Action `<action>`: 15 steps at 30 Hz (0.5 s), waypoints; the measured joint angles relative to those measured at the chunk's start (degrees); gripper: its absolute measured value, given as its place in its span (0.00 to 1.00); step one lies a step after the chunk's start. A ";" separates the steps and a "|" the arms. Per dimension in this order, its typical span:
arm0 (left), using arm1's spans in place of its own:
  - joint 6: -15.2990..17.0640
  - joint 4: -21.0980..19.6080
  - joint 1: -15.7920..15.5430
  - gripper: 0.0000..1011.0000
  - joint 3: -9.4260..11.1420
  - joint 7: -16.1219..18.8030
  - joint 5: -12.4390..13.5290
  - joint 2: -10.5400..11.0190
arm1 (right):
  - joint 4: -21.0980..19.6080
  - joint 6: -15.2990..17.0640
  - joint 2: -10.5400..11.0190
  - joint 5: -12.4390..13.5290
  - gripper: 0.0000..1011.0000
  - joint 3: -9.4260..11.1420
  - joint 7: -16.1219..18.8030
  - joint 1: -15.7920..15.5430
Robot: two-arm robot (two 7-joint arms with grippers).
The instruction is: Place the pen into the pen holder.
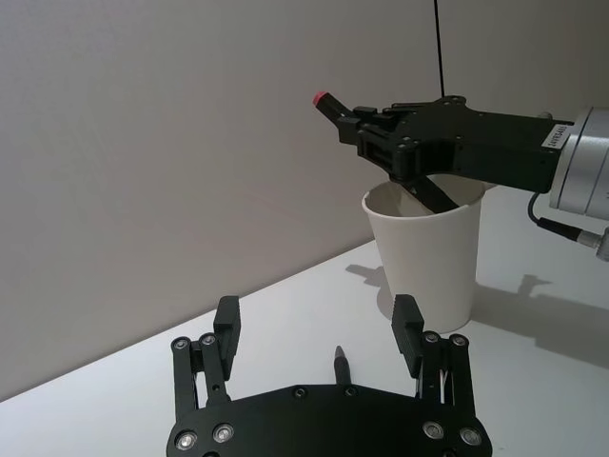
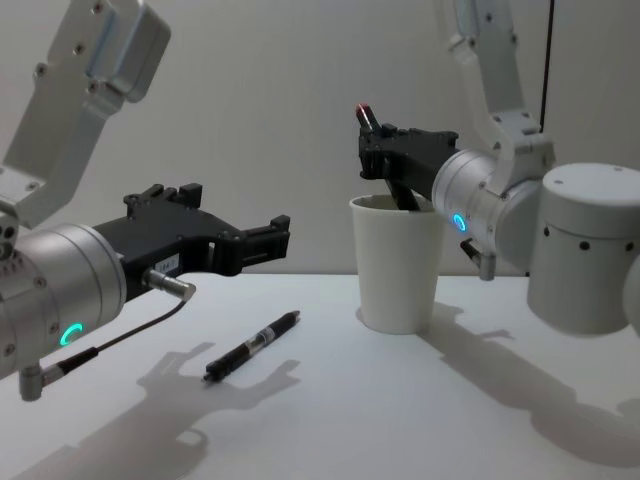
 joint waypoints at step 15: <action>0.00 0.00 0.00 0.99 0.01 0.00 0.00 0.00 | 0.64 -0.47 -0.28 -0.14 0.55 0.12 0.10 0.13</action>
